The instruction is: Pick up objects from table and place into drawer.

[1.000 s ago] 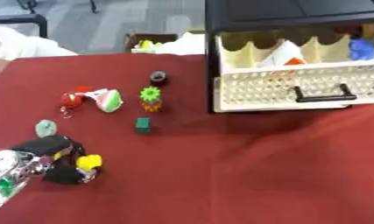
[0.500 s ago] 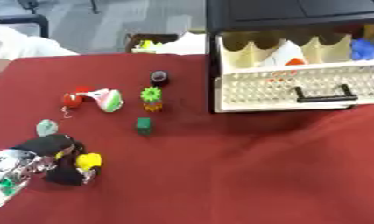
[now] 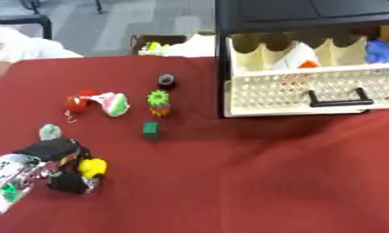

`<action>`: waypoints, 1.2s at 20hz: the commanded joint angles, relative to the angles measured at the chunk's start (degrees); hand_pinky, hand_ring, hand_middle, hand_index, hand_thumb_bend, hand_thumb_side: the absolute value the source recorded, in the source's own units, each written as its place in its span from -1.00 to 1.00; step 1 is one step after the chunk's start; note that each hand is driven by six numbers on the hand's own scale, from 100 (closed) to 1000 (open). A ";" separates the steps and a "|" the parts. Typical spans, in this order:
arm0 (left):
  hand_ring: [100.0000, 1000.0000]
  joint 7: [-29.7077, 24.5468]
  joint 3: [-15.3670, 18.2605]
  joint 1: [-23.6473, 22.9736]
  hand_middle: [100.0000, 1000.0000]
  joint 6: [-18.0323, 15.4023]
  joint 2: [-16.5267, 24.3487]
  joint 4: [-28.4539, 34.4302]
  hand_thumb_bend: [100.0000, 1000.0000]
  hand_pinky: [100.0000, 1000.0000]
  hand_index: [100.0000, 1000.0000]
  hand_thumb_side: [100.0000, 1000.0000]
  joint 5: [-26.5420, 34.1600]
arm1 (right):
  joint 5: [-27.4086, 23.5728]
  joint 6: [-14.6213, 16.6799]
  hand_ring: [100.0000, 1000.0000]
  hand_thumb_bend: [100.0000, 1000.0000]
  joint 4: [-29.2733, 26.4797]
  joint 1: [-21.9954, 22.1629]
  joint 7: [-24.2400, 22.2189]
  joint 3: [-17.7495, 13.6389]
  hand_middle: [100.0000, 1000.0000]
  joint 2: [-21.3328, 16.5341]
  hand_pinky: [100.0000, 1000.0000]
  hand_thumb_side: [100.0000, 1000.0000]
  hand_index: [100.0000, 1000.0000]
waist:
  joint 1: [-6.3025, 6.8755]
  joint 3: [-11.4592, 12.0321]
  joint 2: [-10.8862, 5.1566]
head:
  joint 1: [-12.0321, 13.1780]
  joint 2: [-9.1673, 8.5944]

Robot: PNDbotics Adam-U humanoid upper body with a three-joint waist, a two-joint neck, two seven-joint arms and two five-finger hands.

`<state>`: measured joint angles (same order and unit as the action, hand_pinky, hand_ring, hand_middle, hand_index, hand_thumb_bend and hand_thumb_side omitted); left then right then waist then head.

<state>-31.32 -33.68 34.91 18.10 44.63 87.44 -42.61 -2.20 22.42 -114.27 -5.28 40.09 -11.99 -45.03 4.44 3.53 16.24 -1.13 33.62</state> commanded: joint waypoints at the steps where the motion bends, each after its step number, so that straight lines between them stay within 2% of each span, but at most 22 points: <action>1: -0.09 0.37 0.27 0.82 -0.08 -0.50 0.74 0.10 -0.79 -0.12 0.47 0.28 -0.83 | -0.28 -0.10 -0.22 -1.00 -0.32 -0.34 -0.07 -0.77 -0.35 -0.97 0.04 1.00 0.18 | -0.26 -0.07 -1.04 | 0.19 -0.49; 9: -0.17 1.13 0.42 0.87 -0.15 -1.00 0.65 0.06 -1.00 -0.23 0.40 0.04 -1.27 | -0.32 -0.23 -0.22 -1.00 -0.32 -0.30 -0.08 -0.76 -0.35 -0.87 0.04 1.00 0.18 | -0.23 -0.12 -1.14 | 0.20 -0.57; 14: -0.24 2.12 1.02 0.81 -0.22 -0.65 0.82 0.90 -1.00 -0.34 0.34 -0.07 -0.78 | -0.34 -0.41 -0.22 -1.00 -0.32 -0.24 -0.14 -0.77 -0.35 -0.76 0.04 1.00 0.18 | -0.18 -0.08 -1.23 | 0.12 -0.60; 24: -0.31 3.94 2.18 0.77 -0.28 -0.04 1.56 3.63 -1.00 -0.45 0.27 -0.16 0.21 | -0.62 -0.63 -0.21 -1.00 -0.32 -0.34 -0.07 -0.85 -0.34 -0.72 0.04 1.00 0.18 | -0.16 -0.06 -1.36 | 0.08 -0.78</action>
<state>-27.79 -32.61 35.07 17.95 44.24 90.00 -42.68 -2.47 21.92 -114.27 -5.25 39.93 -12.01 -44.54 4.45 3.47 15.98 -1.11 33.59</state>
